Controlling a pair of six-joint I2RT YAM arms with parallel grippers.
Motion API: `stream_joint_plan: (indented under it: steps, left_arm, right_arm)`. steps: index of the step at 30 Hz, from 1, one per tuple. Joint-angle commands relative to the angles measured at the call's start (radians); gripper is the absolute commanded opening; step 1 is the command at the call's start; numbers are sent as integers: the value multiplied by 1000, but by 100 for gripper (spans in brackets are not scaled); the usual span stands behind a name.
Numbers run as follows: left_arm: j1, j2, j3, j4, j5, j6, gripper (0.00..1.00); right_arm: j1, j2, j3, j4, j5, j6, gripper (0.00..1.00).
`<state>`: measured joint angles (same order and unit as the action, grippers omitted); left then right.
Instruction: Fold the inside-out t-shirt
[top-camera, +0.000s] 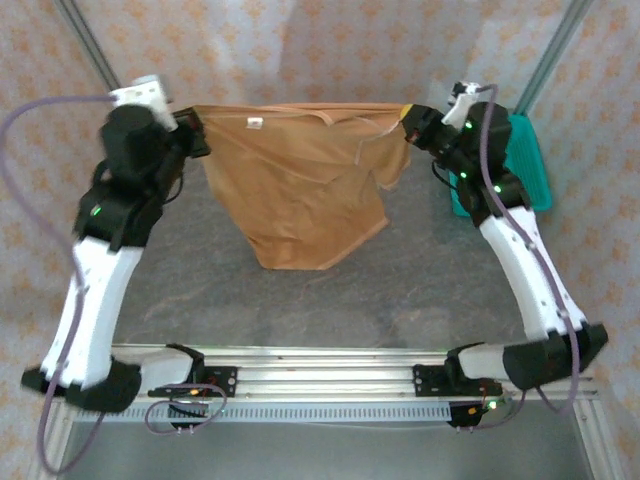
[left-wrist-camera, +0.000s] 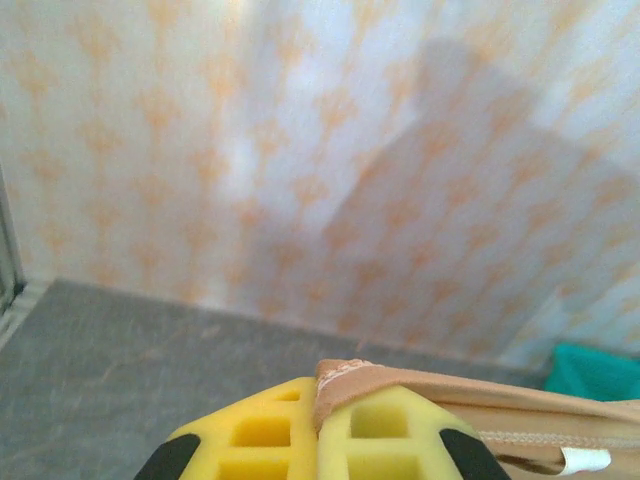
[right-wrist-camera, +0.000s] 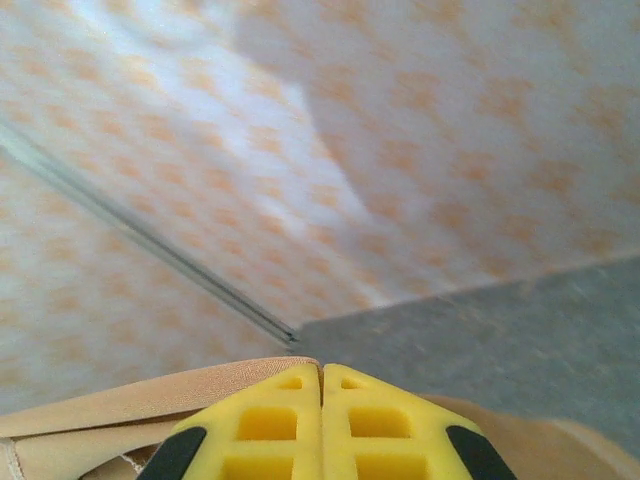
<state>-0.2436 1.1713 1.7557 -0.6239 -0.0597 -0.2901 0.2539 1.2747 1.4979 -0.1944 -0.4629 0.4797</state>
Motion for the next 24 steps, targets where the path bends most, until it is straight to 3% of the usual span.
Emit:
stream_joint_plan:
  steps: [1,9,14,19,24]
  left_arm:
    - [0,-111,4,61,5,8,0]
    - [0,-197,138,2,120,-6,0]
    - [0,-208,174,8,109,21,0]
    - [1,-105,155,1,77,48,0]
    - [-1,98,91,18,75,34,0]
  right_arm:
    - [4,-101,1,60,-16,7,0]
    - [45,-260,19,103,-101,88,0]
    - [48,-296,37,82,-88,101,0]
    - [48,-259,31,44,-25,79,0]
    - [47,-134,-38,42,70,28,0]
